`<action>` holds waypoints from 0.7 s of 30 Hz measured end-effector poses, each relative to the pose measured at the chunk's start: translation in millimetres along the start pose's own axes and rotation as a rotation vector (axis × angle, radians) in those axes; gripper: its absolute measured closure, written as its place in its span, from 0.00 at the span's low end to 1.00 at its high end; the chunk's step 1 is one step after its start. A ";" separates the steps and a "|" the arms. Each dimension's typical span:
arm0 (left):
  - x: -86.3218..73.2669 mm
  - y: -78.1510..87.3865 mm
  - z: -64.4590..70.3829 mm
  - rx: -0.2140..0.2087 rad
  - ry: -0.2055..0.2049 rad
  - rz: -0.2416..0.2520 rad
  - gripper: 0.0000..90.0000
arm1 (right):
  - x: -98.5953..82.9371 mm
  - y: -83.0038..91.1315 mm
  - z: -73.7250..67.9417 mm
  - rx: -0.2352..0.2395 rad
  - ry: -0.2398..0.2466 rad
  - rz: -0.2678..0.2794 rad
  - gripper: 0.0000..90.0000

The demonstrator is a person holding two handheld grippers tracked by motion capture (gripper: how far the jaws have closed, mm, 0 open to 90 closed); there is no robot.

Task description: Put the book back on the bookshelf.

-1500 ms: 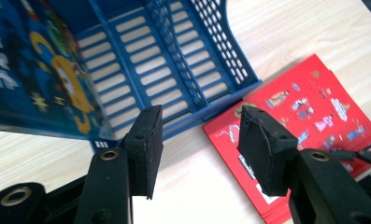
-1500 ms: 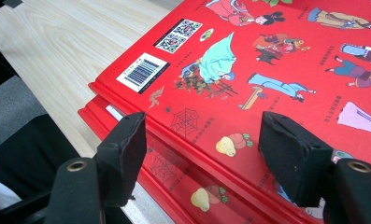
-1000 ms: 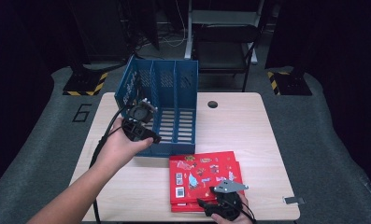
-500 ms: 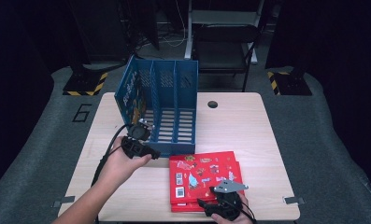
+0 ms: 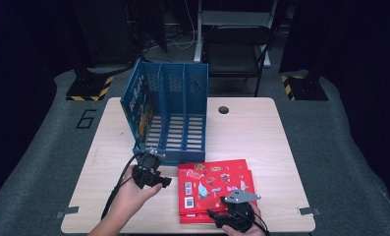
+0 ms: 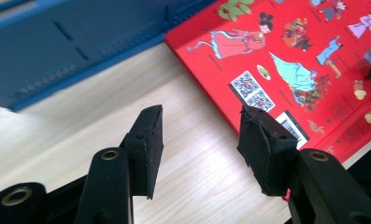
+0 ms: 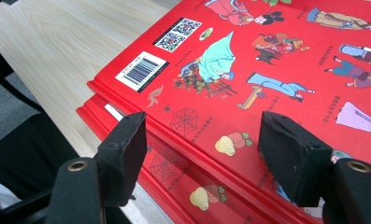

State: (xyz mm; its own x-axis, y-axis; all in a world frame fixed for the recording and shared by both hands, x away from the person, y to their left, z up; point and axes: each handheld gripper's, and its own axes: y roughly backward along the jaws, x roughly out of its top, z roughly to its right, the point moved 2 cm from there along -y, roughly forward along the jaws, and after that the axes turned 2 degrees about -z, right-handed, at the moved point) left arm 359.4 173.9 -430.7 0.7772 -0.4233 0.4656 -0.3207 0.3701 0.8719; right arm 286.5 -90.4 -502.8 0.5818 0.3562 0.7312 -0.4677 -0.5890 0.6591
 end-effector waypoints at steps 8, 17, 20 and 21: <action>-19.2 -20.4 6.4 -0.048 0.017 -0.003 0.54 | 0.1 1.2 2.6 -0.011 -0.001 -0.003 0.36; -30.4 -33.8 15.5 -0.063 -0.034 -0.016 0.52 | 1.4 3.1 9.9 -0.045 -0.006 -0.001 0.36; -31.4 -39.3 21.6 -0.054 -0.054 -0.020 0.51 | 1.2 5.7 15.1 -0.063 -0.013 -0.005 0.36; -30.8 -40.1 23.3 -0.059 -0.061 -0.025 0.51 | 1.3 6.6 17.2 -0.070 -0.022 -0.006 0.36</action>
State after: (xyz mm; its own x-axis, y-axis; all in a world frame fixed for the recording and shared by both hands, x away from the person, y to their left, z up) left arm 335.7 152.8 -476.5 0.7492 -0.4822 0.4540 -0.2681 0.4060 0.8737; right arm 295.6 -106.3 -500.5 0.5991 0.3432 0.7234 -0.5089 -0.5342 0.6750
